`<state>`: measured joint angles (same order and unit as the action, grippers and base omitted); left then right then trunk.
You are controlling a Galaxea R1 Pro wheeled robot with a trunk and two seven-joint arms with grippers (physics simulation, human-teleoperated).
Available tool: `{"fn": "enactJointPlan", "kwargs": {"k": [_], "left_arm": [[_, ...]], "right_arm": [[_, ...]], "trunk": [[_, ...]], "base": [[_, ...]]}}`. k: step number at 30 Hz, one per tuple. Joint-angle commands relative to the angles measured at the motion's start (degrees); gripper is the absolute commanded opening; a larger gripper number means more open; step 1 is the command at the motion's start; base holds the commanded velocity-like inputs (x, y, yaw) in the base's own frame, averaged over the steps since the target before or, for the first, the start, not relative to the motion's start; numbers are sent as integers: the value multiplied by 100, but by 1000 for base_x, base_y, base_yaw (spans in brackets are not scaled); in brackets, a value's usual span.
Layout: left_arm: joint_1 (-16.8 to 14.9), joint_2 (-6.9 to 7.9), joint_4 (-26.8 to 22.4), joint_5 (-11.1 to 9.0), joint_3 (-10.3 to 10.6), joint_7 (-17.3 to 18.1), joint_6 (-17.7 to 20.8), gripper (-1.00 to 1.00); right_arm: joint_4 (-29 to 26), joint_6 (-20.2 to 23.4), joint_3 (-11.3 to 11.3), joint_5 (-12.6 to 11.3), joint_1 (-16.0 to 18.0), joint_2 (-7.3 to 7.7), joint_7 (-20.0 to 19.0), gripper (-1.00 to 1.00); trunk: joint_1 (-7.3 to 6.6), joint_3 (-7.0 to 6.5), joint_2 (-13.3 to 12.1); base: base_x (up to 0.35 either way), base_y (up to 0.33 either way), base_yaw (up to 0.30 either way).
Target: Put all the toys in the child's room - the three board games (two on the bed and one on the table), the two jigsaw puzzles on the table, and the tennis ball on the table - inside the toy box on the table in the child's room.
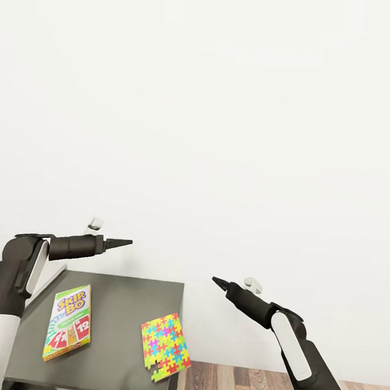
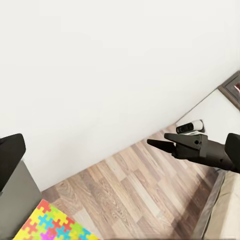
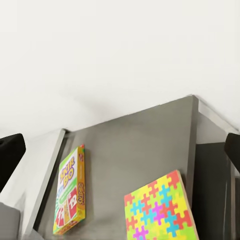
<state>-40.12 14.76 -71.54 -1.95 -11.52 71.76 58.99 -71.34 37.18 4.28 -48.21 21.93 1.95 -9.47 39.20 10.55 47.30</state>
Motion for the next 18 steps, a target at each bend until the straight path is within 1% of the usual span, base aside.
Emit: {"fn": "enactJointPlan", "kwargs": {"k": [1,6,18], "left_arm": [[-5,1,0,-18,-4,4,61,100],[-5,1,0,-25,-14,4,68,100],[-5,1,0,-22,-9,4,58,100]], "right_arm": [[-3,17,3,3,4,0,-11,100],[19,17,-3,5,4,-20,-4,100],[27,25,-15,-4,4,-3,-3,100]], "trunk": [[21,28,49],[130,117,249],[394,333,730]], "base": [[-218,65,0],[-78,23,0],[-6,2,0]]}}
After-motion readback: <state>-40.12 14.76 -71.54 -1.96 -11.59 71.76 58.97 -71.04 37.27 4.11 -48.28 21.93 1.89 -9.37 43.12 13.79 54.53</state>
